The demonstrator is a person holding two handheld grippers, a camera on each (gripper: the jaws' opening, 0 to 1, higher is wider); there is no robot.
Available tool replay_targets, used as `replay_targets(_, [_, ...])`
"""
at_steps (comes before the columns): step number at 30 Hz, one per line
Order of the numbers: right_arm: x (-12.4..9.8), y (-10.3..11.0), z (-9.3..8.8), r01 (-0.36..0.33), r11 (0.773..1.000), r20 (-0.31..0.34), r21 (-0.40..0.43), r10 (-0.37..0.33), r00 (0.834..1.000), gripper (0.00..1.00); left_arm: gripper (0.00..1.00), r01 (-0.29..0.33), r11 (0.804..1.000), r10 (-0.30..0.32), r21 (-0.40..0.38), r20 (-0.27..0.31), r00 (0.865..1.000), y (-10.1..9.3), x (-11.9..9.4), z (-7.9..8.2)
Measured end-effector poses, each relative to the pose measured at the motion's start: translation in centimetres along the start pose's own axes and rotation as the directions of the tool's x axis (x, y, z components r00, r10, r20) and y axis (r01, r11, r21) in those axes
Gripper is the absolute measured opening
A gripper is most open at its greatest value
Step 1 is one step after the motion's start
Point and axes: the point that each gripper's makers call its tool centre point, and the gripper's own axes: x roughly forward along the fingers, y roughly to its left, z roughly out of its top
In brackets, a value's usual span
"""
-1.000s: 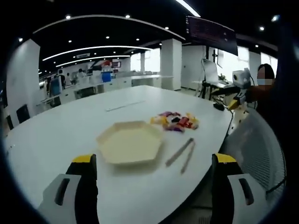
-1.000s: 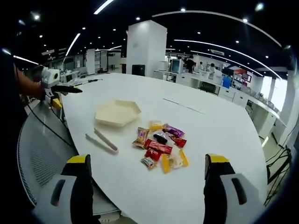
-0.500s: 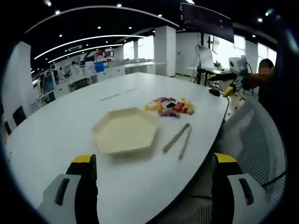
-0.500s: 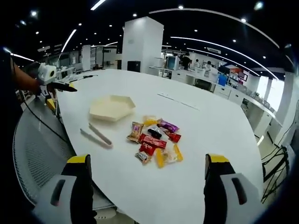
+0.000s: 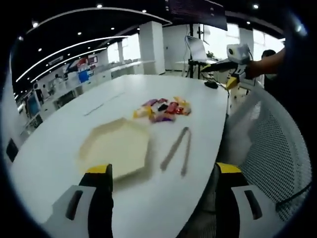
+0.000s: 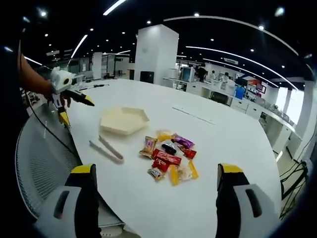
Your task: Place the target food into the container with the food tongs after gripping and lifting it, then release it inside without dropping or visibly crushing the food.
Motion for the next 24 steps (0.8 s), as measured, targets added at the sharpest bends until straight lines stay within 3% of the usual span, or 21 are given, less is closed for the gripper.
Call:
replay_targets(4, [0.2, 1.3, -0.5, -0.045, 0.999, -0.028, -0.019, 0.044, 0.999, 0.99, 0.73, 0.072, 0.995, -0.068, 0.071, -0.059, 0.996, -1.1, 2.1, -0.4])
replay_targets(7, [0.5, 2.1, -0.9, -0.065, 0.997, -0.055, -0.040, 0.063, 0.997, 0.99, 0.65, 0.144, 0.980, -0.127, 0.141, -0.122, 0.984, -2.5, 3.6, -1.1])
replay_targets(15, [0.7, 2.2, -1.4, -0.065, 0.998, -0.067, -0.015, 0.064, 0.996, 0.99, 0.45, 0.175, 0.967, -0.136, 0.184, -0.207, 0.969, -2.7, 6.3, -2.6])
replay_targets(24, [0.8, 2.3, -1.9, -0.065, 0.998, -0.080, 0.000, 0.065, 0.995, 0.96, 0.40, 0.227, 0.953, -0.175, 0.200, -0.250, 0.952, -2.6, 8.3, -3.1])
